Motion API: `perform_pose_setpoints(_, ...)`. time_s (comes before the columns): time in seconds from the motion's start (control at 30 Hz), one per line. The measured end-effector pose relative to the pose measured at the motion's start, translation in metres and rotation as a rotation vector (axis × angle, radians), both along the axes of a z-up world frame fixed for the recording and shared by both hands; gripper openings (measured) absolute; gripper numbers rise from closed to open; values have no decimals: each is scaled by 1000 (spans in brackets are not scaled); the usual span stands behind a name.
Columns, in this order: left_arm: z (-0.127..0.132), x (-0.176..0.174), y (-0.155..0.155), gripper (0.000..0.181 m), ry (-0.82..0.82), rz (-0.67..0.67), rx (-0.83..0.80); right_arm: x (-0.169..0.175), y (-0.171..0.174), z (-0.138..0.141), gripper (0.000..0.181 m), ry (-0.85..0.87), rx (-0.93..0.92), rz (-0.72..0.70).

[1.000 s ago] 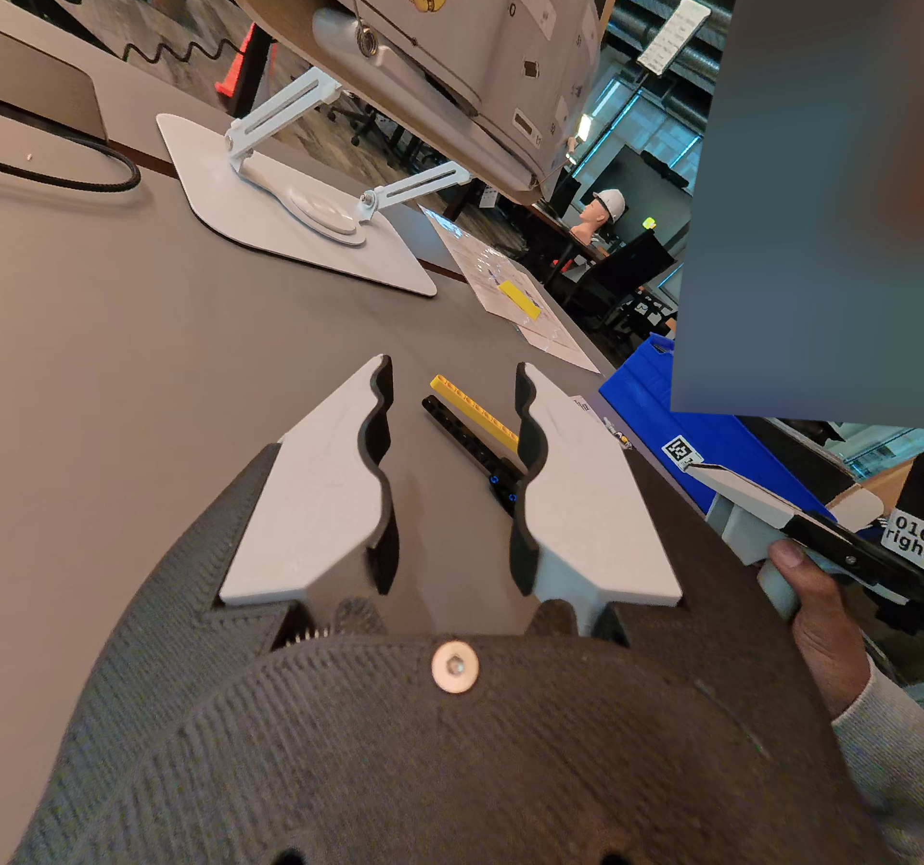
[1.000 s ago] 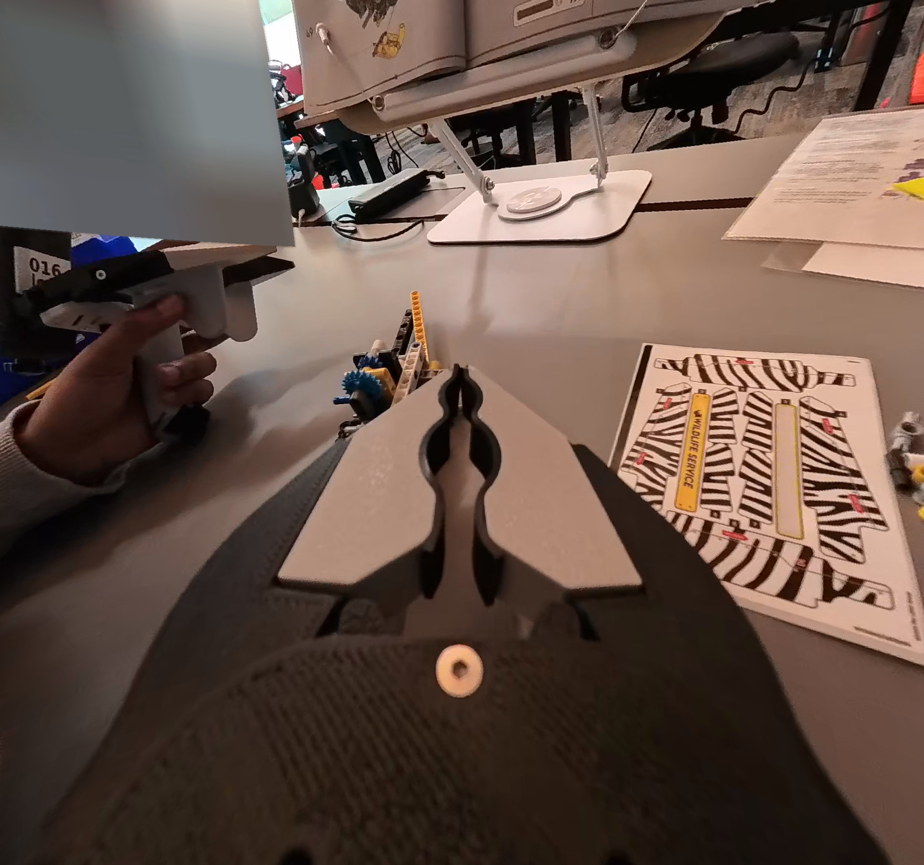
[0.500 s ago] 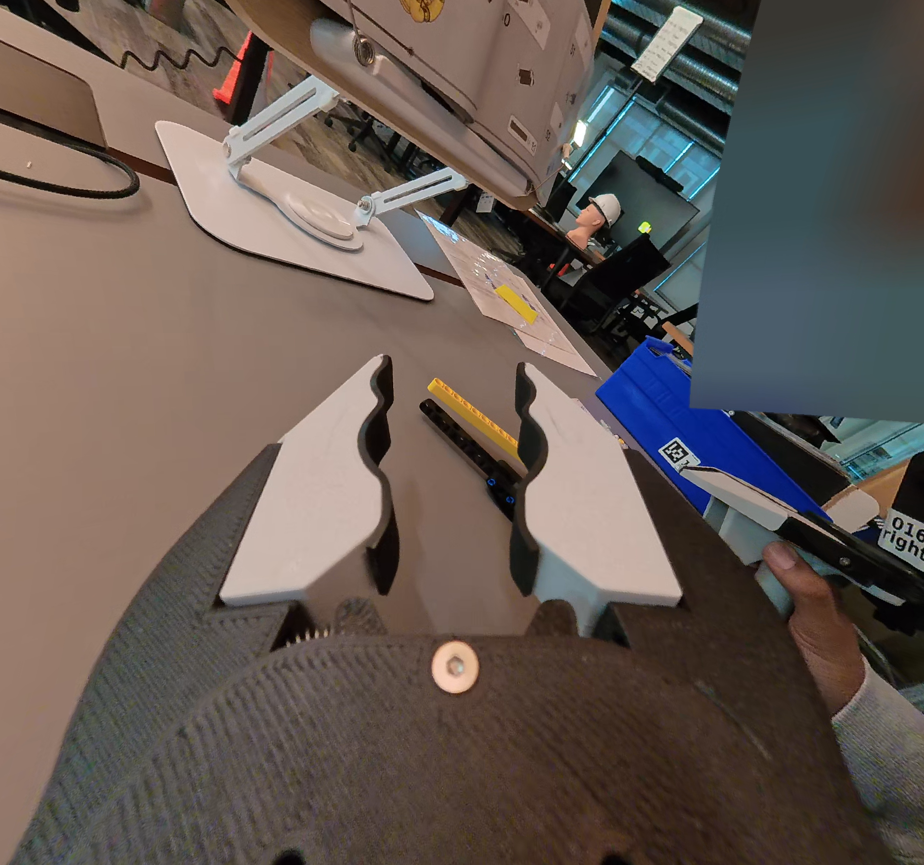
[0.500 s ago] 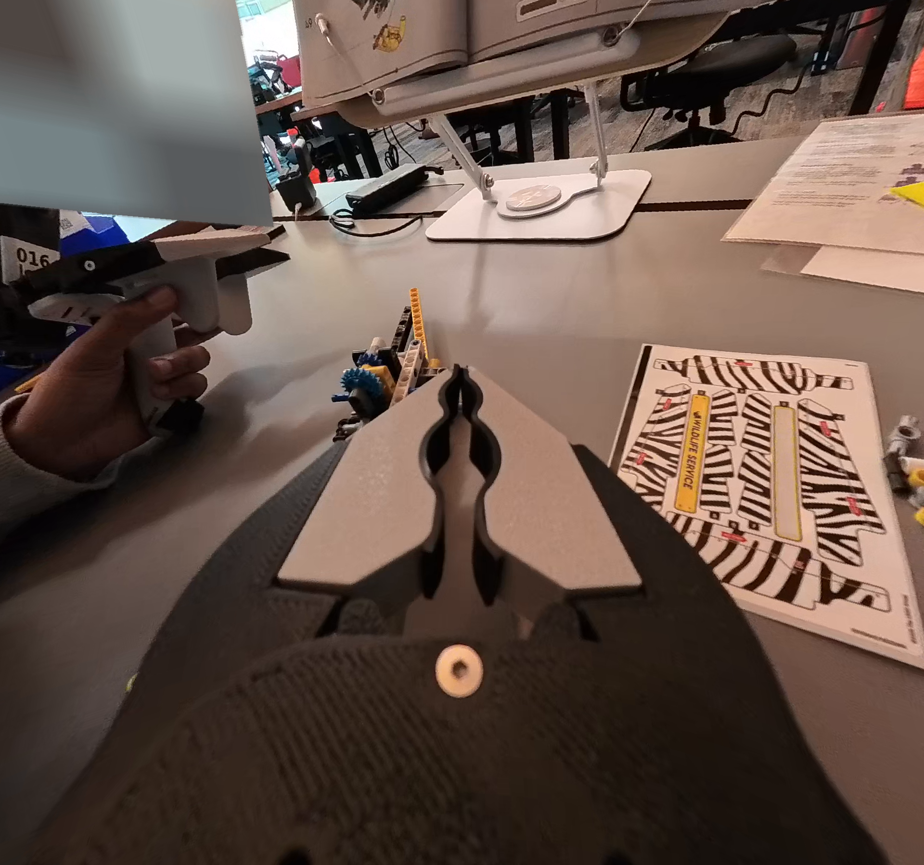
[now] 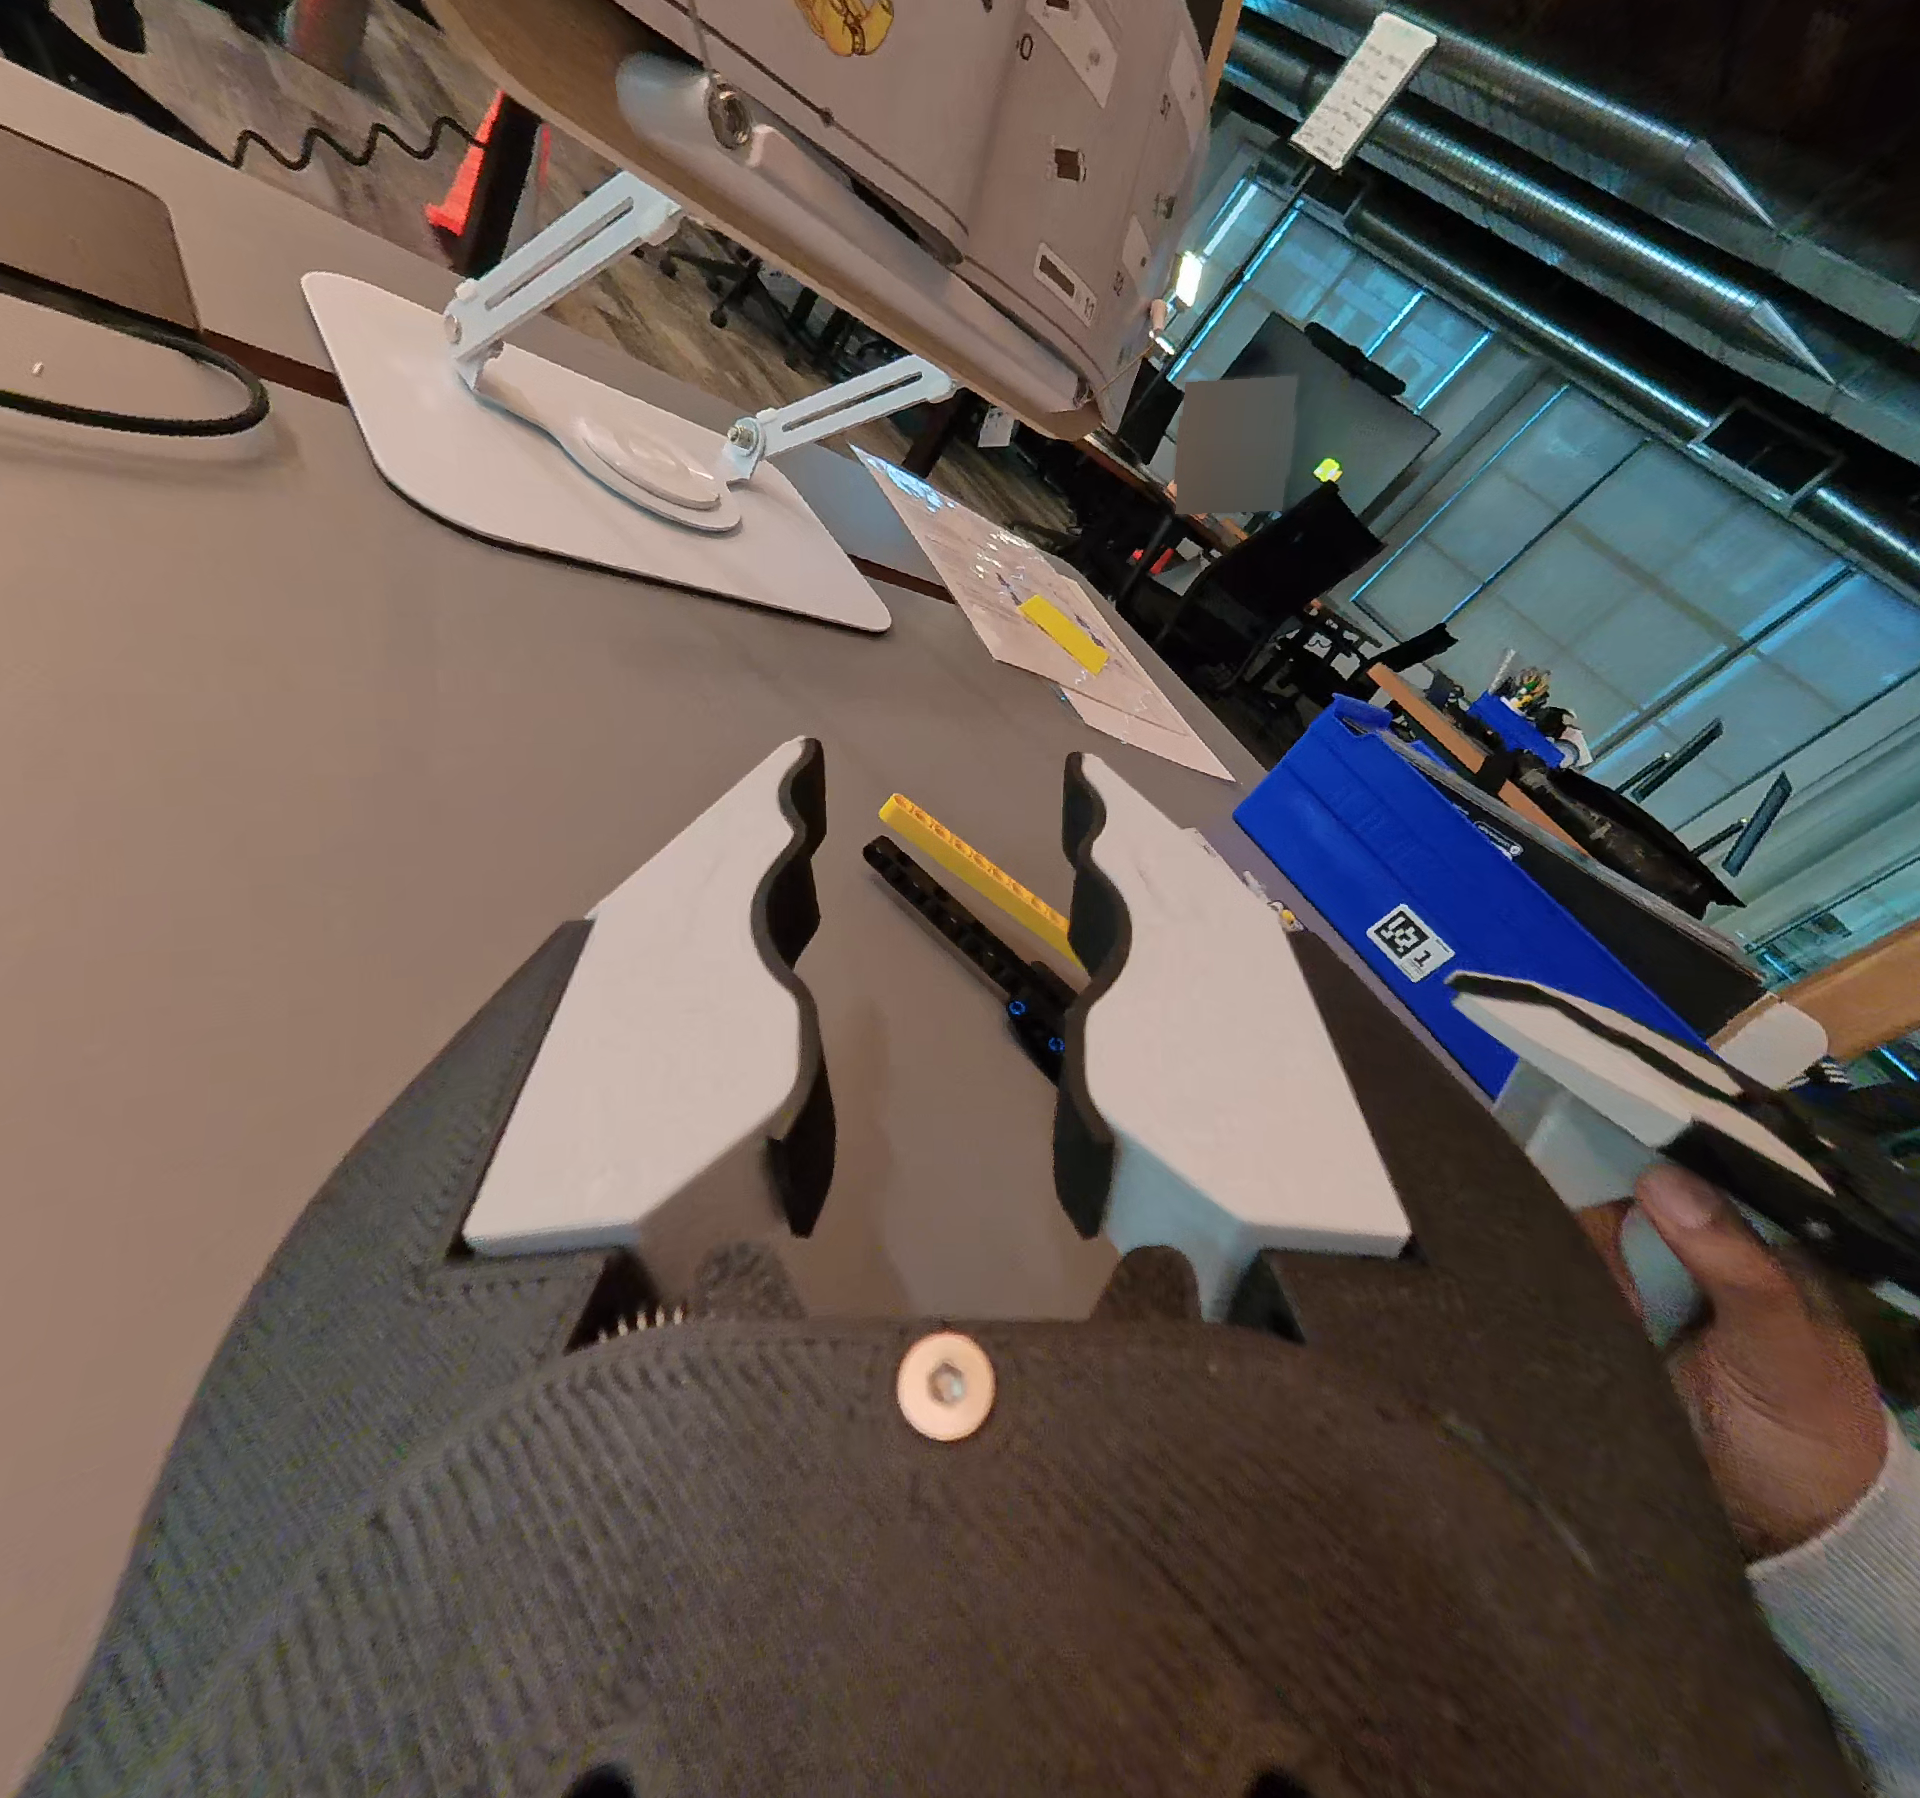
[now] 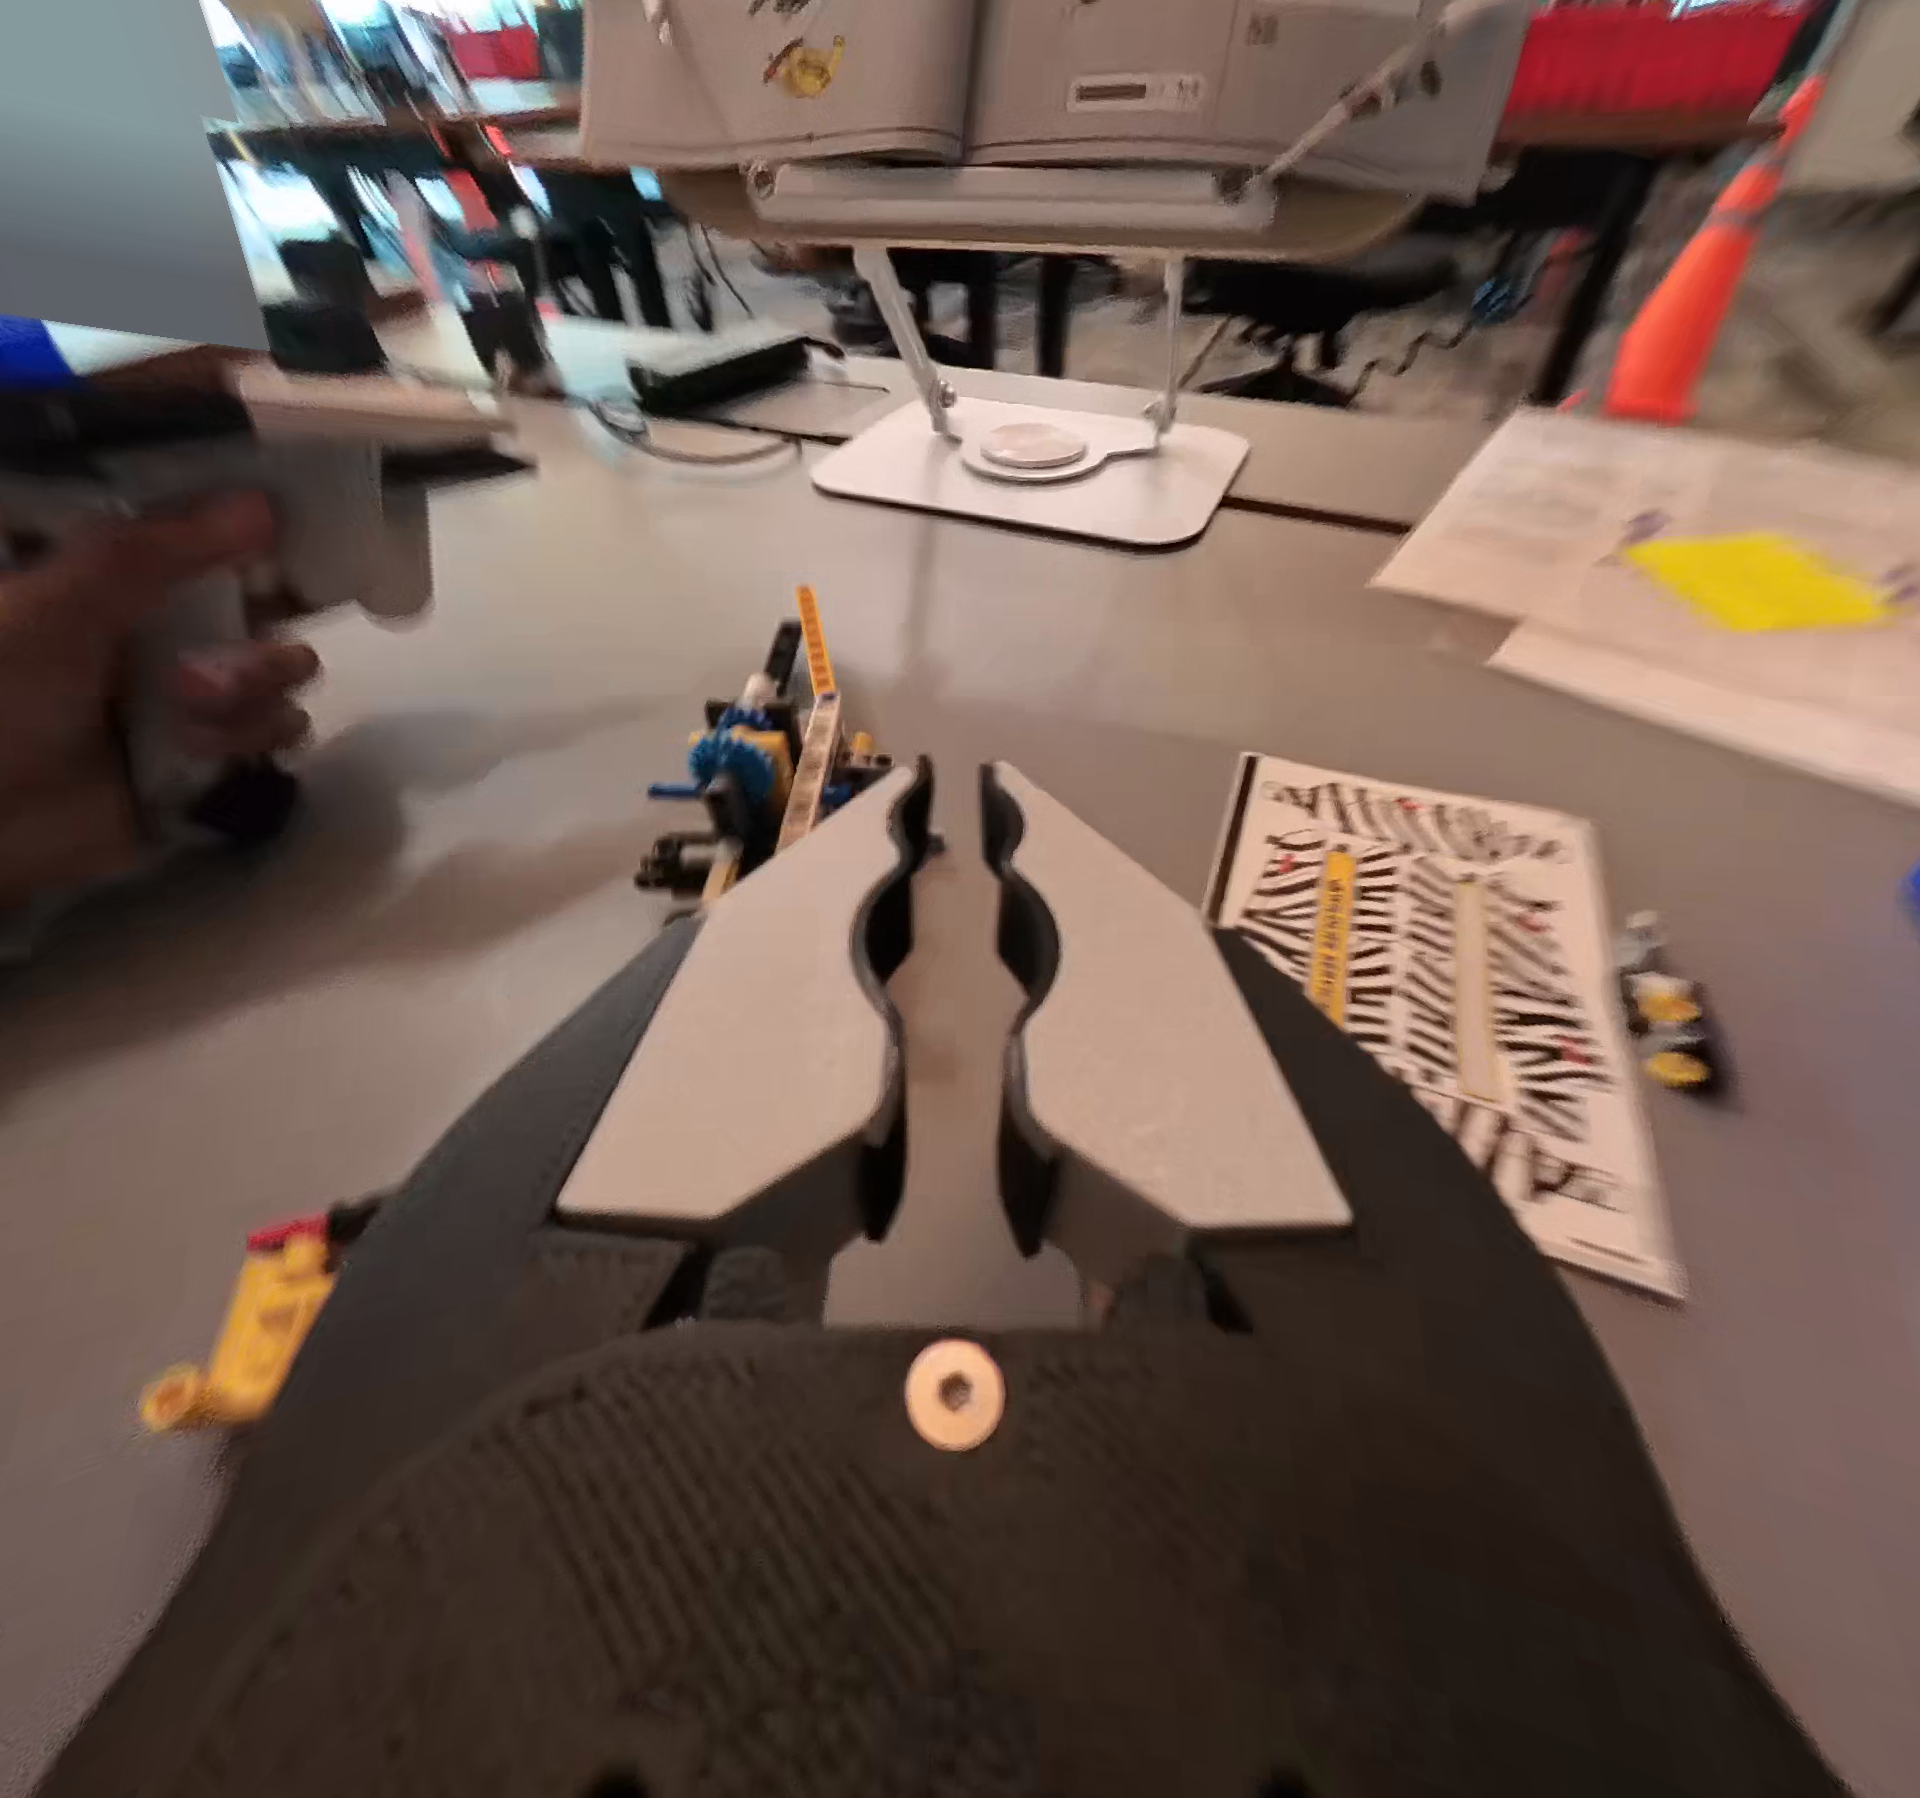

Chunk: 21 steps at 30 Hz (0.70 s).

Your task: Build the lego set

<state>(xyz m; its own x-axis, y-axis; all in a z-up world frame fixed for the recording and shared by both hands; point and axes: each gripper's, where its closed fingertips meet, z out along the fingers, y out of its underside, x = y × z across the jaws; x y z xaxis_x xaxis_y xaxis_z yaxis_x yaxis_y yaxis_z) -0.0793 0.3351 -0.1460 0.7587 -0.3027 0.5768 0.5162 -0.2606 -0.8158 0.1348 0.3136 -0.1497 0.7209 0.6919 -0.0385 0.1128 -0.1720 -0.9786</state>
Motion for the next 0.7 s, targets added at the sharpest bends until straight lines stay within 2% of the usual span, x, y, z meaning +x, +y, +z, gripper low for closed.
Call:
perform_pose_setpoints(0.07, 4, 3, 0, 45, 12, -7, 15, -3, -15, 0, 18, -138, 85, -3)
perform_pose_setpoints(0.17, 11, 5, -1, 44, 57, -8, 49, -13, -39, -3, 30, -467, 279, 8)
perform_pose_setpoints(0.27, 17, 7, -1, 43, 88, -5, 74, -29, -62, -11, 36, -793, 474, 79)
perform_pose_setpoints(0.33, 20, 7, -2, 43, 90, -9, 82, -35, -68, -11, 34, -951, 605, 102)
perform_pose_setpoints(0.4, 20, 5, -1, 43, 87, -5, 81, -38, -71, -16, 37, -1073, 674, 147)
perform_pose_setpoints(0.57, 24, -2, -1, 42, 62, 12, 89, -29, -63, -38, 48, -1262, 664, 228)
perform_pose_setpoints(0.7, 17, -6, 3, 42, 65, 19, 66, -22, -47, -46, 52, -1367, 655, 187)
